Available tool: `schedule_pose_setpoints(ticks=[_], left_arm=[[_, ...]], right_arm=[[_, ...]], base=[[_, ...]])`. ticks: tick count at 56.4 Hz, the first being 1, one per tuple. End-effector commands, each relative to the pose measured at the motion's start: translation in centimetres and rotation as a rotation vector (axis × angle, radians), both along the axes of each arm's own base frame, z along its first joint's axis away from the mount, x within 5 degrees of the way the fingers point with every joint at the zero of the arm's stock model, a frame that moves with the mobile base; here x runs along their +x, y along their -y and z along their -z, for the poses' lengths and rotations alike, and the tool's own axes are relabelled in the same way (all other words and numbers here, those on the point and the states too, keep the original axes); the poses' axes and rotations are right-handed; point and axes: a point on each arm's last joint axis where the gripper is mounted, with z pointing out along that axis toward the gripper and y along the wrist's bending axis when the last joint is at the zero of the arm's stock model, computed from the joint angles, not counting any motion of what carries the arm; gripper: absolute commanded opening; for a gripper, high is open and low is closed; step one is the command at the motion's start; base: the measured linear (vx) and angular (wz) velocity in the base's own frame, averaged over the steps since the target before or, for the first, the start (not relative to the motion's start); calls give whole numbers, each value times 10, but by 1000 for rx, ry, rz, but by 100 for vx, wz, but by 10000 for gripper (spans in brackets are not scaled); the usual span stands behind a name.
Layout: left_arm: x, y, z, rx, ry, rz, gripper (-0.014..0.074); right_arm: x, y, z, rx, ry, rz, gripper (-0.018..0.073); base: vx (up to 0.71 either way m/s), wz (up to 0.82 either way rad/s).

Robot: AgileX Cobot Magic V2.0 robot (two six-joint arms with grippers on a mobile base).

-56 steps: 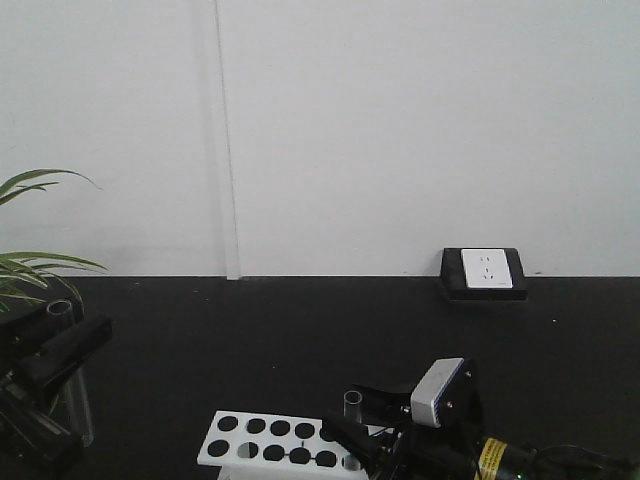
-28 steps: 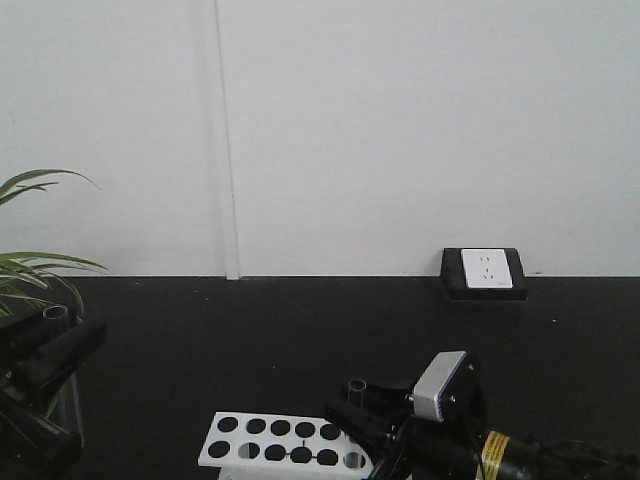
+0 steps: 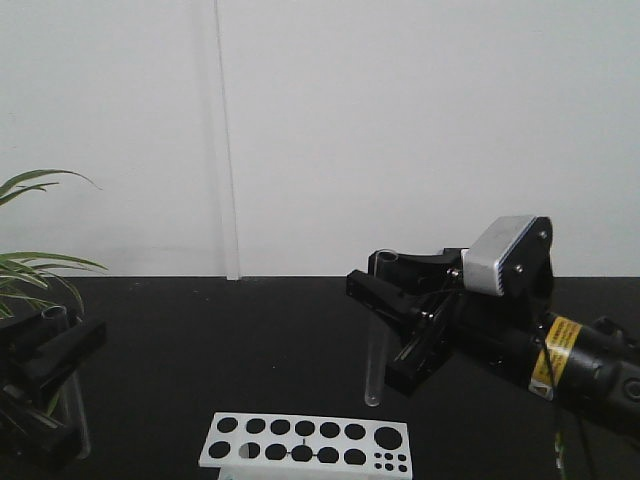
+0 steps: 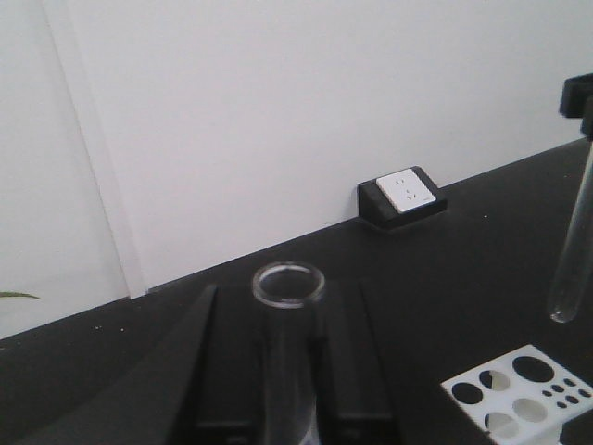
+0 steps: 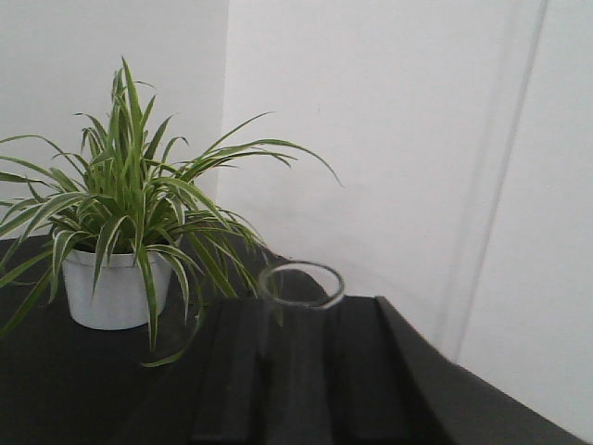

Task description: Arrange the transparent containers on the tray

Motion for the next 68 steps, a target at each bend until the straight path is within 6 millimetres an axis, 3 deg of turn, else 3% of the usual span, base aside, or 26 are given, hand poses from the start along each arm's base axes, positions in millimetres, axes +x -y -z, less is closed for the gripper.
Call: schedule_pose_setpoints(ticks=[1,13,34,47,68], left_arm=[[-4,3,-17,-81,56,37,-1],[-21,-1,-25,-66,65,32,-1],[-69,-4,-1,-45,-1,101,-1],[-75,-4,-2,-5,13,120,-1],[-74,-4,-2,-6,11,120,-1]], right_arm=[[-21,9,-40,25,71,34,-13],[-61,26,-57,-24,16,113,-13],[-131,52,-26,-5,-42,183,-13],[-151,60,-27,-3,11,210,-13],[-154,61,-29,0,24,209,-13]], base=[[0,0],[0,0],[0,0],[0,0],[0,0]])
